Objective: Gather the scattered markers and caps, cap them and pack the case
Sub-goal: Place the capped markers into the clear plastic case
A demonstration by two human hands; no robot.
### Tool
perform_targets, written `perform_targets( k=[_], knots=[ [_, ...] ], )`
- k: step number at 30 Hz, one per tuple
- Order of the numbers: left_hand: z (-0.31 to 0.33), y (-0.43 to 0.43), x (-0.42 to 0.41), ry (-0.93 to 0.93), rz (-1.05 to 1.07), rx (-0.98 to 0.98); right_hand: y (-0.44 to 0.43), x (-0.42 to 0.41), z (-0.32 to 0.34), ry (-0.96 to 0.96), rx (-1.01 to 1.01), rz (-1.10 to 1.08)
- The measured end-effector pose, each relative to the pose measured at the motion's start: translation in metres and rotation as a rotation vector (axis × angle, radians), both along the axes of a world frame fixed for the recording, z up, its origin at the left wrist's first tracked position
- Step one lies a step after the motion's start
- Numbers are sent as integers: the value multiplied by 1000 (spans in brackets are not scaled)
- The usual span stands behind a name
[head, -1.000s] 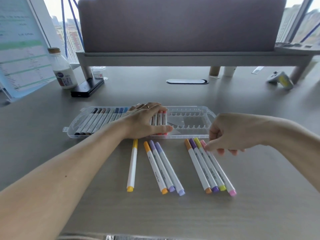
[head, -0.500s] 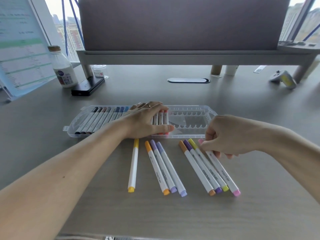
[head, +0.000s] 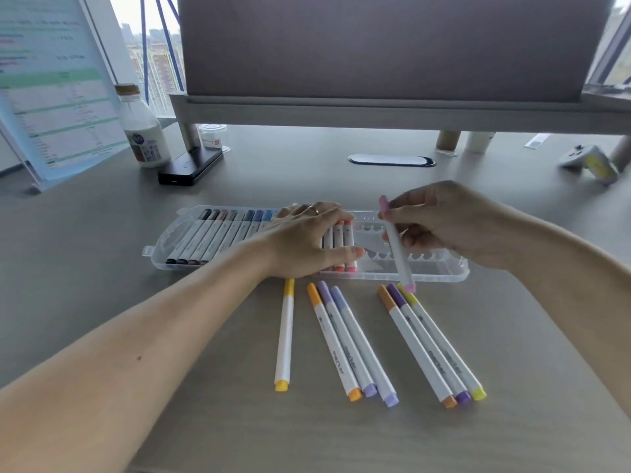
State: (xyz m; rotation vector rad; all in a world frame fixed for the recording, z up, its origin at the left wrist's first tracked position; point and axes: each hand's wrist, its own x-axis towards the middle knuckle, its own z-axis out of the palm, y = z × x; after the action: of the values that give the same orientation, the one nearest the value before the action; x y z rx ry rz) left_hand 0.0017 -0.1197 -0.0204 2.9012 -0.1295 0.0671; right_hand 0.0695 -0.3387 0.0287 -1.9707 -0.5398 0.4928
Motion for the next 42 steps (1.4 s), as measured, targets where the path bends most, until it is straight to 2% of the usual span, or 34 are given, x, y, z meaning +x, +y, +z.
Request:
perform_targets(
  k=[4,19,25,42],
  knots=[
    [0,2,2,24,-1,24,10,13,-12,50,17,-46],
    [-10,11,13,-40,-12,-29,40,27,-36,-160,-18,-152],
    [-9,11,13,-50,-17,-28,39,20,-39,-229,-133,-83],
    [-7,24,6,-17,-26,22,37,15,-42,-301,-194,36]
  ],
)
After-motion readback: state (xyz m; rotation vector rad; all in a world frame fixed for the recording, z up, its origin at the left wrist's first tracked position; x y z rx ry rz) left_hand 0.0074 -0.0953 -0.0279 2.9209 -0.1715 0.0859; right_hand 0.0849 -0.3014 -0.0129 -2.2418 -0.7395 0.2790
